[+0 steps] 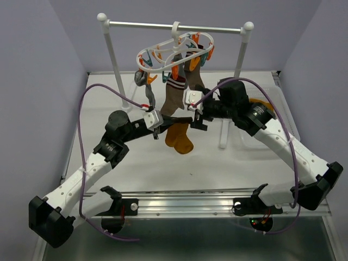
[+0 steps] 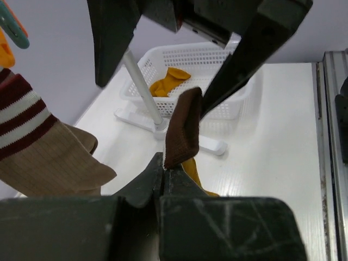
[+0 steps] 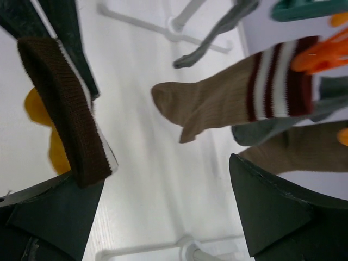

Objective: Clip the socks to the hanger

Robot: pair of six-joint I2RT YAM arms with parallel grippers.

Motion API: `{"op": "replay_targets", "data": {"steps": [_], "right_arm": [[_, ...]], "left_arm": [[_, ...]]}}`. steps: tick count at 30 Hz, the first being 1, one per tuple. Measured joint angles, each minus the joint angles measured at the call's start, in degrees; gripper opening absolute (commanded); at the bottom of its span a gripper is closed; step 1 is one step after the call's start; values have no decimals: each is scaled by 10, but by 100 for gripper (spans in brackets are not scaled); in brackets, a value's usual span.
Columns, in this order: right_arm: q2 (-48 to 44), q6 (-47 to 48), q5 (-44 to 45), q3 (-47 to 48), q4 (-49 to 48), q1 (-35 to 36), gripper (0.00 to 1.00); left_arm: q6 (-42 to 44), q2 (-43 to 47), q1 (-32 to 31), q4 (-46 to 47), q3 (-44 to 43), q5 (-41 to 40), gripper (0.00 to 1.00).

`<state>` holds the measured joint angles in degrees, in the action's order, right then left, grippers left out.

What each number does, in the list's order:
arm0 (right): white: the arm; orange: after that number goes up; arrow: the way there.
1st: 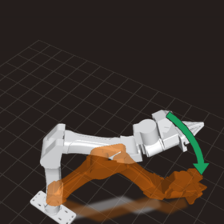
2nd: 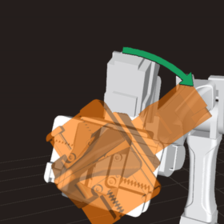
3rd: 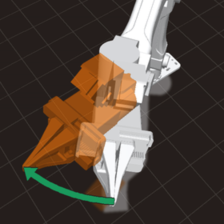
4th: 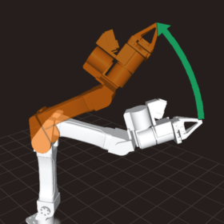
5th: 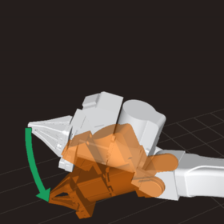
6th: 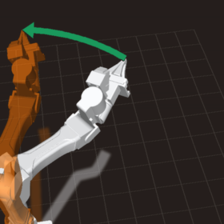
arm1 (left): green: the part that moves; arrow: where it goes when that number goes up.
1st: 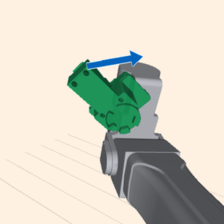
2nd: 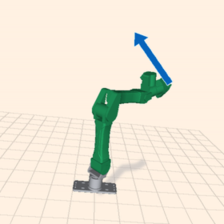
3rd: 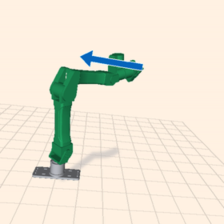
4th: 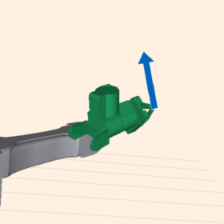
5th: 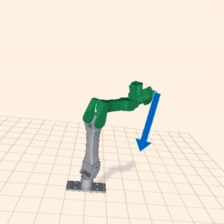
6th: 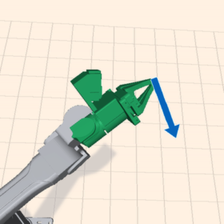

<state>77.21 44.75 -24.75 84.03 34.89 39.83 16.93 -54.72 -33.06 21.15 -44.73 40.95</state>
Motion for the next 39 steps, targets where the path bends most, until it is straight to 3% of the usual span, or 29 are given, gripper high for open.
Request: {"op": "replay_targets", "data": {"steps": [6,12,19,27,39], "right_arm": [[-45,-73,127,3,-73,0,100],[-24,-195,272,48,-127,0,100],[-12,-321,381,42,-205,-6,100],[27,-490,345,30,-247,-139,100],[12,-629,182,-83,-364,-139,100]], "left_arm": [[-120,9,0,31,14,-56,0],[-250,10,0,39,14,-115,0],[-315,37,0,41,25,-177,0],[-326,11,0,53,26,-217,0],[-329,-108,0,74,2,-214,0]]}}
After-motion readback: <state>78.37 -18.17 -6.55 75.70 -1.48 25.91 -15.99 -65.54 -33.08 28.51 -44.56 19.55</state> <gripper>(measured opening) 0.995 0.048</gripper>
